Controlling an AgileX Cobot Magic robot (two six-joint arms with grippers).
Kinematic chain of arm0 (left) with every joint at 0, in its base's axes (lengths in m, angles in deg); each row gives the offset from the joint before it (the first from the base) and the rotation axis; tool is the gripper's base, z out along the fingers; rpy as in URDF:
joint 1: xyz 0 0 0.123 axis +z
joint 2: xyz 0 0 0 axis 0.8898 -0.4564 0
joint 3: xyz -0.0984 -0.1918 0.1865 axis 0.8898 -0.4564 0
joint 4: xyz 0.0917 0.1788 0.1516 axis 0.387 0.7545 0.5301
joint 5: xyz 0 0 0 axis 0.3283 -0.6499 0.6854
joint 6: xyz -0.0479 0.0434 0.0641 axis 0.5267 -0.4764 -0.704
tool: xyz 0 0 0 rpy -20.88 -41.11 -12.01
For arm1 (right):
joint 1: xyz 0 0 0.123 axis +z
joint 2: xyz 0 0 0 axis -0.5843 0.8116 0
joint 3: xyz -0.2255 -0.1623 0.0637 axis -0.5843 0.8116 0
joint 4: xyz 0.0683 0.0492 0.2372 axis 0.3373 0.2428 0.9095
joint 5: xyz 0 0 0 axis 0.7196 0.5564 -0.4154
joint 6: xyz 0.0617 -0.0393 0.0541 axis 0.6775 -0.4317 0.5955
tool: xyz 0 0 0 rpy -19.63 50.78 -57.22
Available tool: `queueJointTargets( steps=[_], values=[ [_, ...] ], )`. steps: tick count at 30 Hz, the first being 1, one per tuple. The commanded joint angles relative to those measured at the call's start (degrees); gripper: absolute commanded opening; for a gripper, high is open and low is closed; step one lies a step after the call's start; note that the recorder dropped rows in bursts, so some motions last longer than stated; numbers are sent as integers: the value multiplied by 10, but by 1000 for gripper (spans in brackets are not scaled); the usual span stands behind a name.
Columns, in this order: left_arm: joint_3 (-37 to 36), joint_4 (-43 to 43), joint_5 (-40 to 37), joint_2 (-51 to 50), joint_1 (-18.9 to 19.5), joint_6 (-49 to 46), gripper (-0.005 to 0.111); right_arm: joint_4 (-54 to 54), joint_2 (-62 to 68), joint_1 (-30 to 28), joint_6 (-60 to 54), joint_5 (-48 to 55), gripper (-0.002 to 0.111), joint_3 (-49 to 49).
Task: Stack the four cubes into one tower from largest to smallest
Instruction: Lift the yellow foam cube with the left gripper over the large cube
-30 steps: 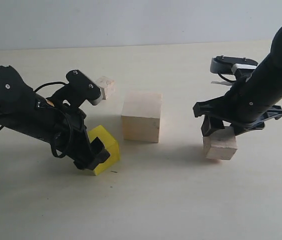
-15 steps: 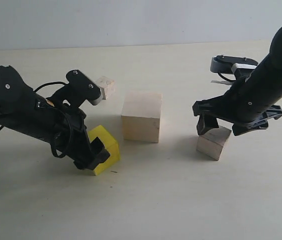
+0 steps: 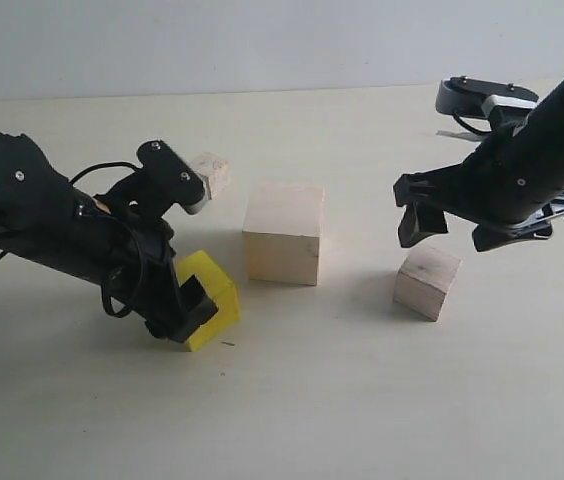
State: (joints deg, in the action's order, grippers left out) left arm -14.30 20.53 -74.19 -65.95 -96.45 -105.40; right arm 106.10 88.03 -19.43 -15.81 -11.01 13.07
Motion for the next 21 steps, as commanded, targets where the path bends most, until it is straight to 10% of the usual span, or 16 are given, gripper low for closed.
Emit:
queueJointTargets(
  steps=[1, 9, 21],
  values=[
    [4, -2, 3, -31, -2, -8, 66, -4, -23, 0, 0, 7, 76, 2],
    [4, -2, -9, -18, -2, -8, 2, -8, -57, 0, 0, 29, 51, 2],
    [44, -2, -112, 147, -2, 31, 0, -40, -146, 0, 0, 123, 32, 2]
  ],
)
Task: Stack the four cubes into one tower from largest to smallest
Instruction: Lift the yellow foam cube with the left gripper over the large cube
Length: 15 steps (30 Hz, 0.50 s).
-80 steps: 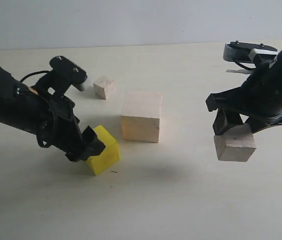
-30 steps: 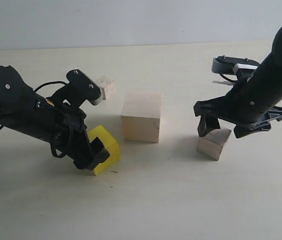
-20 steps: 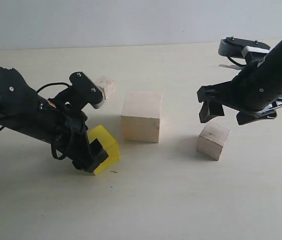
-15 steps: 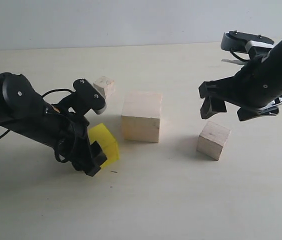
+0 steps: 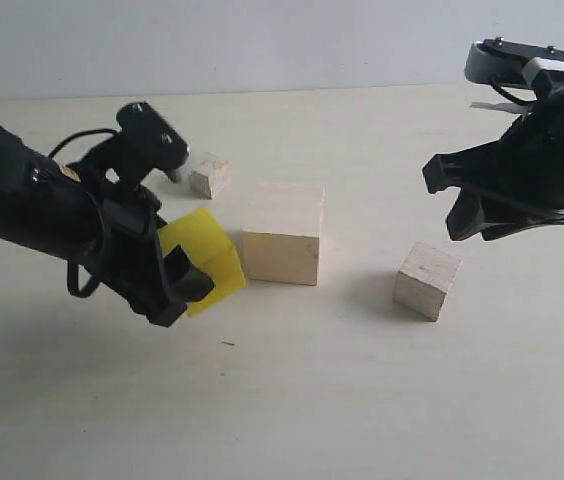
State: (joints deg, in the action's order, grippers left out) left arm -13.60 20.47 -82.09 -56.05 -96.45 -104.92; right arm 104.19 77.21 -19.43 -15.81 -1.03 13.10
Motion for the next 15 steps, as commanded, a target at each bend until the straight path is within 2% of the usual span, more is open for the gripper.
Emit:
queueJointTargets(
  steps=[1, 7, 12, 15],
  values=[
    [53, -1, -43, 51, -2, 45, 0, -23, -46, 0, 0, 26, 32, 1],
    [179, 0, -81, 26, -2, 178, 0, -30, -93, 0, 0, 49, 32, 1],
    [288, 104, -179, -41, -8, 345, 0, -30, -111, 0, 0, 55, 32, 1],
    [338, 149, -216, -79, -22, 408, 0, -30, -114, 0, 0, 55, 32, 1]
  ],
)
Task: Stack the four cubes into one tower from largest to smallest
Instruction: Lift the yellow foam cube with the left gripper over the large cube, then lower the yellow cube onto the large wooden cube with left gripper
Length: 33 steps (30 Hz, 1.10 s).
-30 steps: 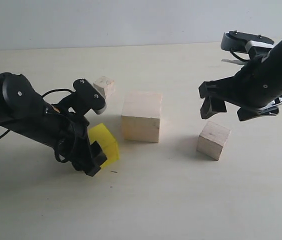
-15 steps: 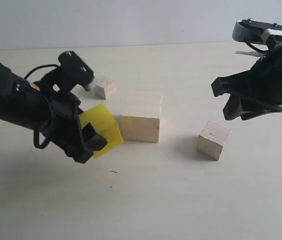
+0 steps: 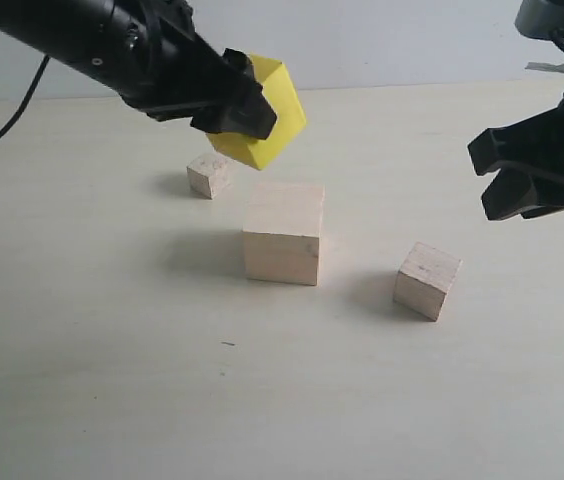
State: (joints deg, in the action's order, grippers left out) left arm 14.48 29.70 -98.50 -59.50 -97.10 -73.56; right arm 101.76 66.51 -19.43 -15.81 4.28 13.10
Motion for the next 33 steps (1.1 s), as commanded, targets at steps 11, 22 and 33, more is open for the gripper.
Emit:
queueJointTargets(
  steps=[11, 22, 33],
  values=[
    [156, 132, -121, -134, -25, 322, 0, -1, -7, 0, 0, 2, 32, 1],
    [156, 146, -91, -176, -43, 394, 0, -1, -7, 0, 0, 4, 32, 1],
    [156, 146, -84, -185, -57, 404, 0, -1, -7, 0, 0, 4, 32, 1]
  ],
)
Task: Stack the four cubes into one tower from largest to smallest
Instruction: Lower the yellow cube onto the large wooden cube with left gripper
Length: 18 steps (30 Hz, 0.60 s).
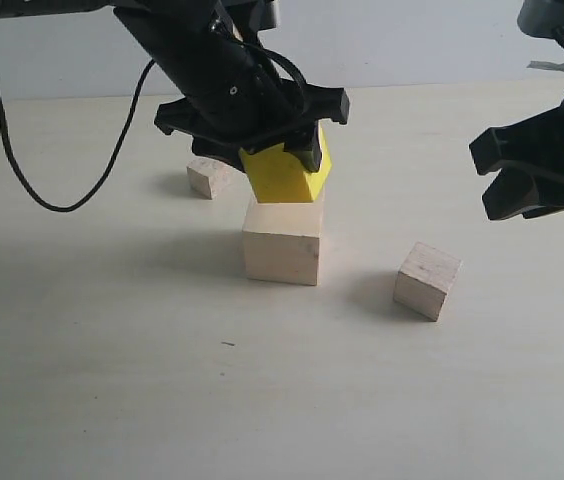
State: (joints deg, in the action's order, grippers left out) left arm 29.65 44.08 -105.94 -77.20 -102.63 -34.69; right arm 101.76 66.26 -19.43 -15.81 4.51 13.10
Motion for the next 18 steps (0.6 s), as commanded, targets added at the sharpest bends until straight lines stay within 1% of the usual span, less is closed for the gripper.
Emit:
queueJointTargets(
  steps=[1, 4, 7, 13, 18],
  values=[
    [4, 2, -13, -12, -1, 21, 0, -1, -4, 0, 0, 0, 32, 1],
    [4, 9, -12, -28, -1, 44, 0, 13, -4, 0, 0, -4, 32, 1],
    [4, 43, 6, -29, -1, 65, 0, 13, -4, 0, 0, -6, 32, 1],
    [28, 49, 4, -32, -2, 66, 0, 13, -4, 0, 0, -10, 32, 1],
    [29, 52, -3, -42, -2, 82, 0, 13, -4, 0, 0, -10, 32, 1]
  ],
)
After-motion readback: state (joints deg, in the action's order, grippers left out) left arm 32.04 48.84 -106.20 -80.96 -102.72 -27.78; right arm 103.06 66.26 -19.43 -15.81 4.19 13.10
